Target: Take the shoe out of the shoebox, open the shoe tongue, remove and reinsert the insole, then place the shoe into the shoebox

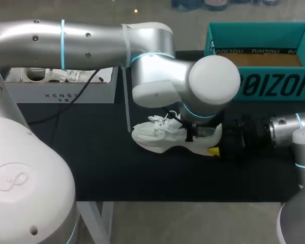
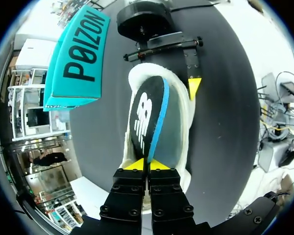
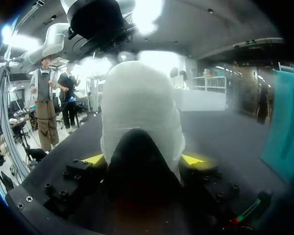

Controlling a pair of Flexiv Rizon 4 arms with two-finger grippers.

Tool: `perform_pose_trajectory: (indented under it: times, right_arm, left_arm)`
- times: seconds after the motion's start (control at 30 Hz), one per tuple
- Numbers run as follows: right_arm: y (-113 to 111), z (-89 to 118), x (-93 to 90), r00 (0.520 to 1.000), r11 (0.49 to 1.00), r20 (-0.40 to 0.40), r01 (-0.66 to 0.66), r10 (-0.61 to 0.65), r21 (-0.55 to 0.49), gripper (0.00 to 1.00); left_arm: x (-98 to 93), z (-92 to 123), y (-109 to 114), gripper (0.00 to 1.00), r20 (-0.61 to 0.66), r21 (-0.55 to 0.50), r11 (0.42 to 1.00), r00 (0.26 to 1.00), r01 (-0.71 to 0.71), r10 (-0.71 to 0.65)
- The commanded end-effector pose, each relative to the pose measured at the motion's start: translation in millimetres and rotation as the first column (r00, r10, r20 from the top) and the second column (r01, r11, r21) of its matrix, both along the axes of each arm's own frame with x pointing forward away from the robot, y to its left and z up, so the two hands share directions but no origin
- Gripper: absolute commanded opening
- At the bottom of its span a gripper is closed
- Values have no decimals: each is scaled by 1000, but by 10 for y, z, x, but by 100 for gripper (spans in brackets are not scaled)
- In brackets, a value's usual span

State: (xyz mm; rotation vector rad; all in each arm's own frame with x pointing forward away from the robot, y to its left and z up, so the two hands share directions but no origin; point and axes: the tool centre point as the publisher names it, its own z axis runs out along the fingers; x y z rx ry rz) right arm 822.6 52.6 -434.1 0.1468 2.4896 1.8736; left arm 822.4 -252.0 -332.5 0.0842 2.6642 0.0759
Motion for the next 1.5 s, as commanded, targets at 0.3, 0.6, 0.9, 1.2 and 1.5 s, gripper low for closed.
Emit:
perform_pose_trajectory:
  times: [0.3, 0.6, 0.9, 1.2, 1.5]
  right_arm:
    - [24, -37, 0, 1000, 1000, -1, 2, -2, -1, 0]
    - [24, -37, 0, 1000, 1000, -1, 2, -2, -1, 0]
    - [24, -37, 0, 1000, 1000, -1, 2, -2, -1, 0]
    - [24, -37, 0, 1000, 1000, -1, 2, -2, -1, 0]
    - [24, -37, 0, 1000, 1000, -1, 2, -2, -1, 0]
  left_arm:
    - [-88, 239, 114, 0, 28, -53, 999, 999, -14, 16]
    - [-126, 244, -37, 0, 33, -60, 998, 999, -1, 3]
    - [-189, 133, -299, 0, 17, -49, 998, 999, 42, -41]
    - [-245, 198, -537, 0, 29, -89, 994, 997, 69, -67]
    - [-261, 181, -581, 0, 28, -113, 991, 997, 76, -73]
